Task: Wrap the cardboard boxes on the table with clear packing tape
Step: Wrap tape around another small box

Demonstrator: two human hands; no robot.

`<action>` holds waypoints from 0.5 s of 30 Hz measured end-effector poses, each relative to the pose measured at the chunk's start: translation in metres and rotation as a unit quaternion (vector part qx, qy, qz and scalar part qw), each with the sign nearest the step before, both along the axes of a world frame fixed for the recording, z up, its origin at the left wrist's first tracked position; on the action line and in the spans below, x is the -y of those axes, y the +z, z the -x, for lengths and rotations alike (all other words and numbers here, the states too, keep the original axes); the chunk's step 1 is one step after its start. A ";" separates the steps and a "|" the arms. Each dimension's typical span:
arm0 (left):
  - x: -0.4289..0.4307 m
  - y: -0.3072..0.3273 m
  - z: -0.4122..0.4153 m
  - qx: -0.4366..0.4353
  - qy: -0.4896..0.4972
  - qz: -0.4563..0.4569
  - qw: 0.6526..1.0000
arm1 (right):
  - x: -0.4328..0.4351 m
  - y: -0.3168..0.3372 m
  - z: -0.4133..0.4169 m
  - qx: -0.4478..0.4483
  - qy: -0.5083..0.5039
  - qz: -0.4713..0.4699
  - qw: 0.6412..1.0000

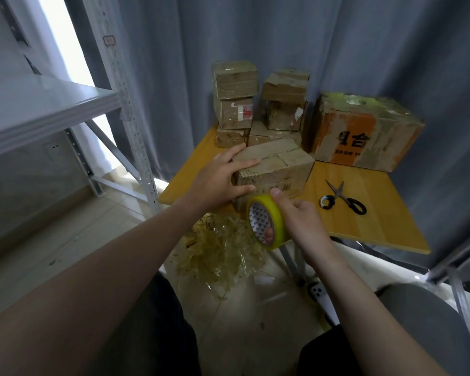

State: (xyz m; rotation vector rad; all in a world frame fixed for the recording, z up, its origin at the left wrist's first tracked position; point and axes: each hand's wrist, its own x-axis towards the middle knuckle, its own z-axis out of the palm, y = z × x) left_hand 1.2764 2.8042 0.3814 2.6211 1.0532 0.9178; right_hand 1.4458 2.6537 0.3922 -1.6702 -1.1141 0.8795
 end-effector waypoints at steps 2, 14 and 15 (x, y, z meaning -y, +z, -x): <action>0.003 -0.002 0.000 0.020 -0.023 0.034 0.999 | 0.001 0.000 -0.001 -0.020 0.002 0.003 1.000; 0.002 0.018 0.006 -0.106 -0.096 0.038 0.989 | 0.002 -0.007 0.004 -0.030 0.003 -0.013 0.999; 0.002 0.017 0.006 -0.105 -0.111 0.026 0.988 | 0.004 -0.008 0.005 -0.027 -0.001 -0.017 0.999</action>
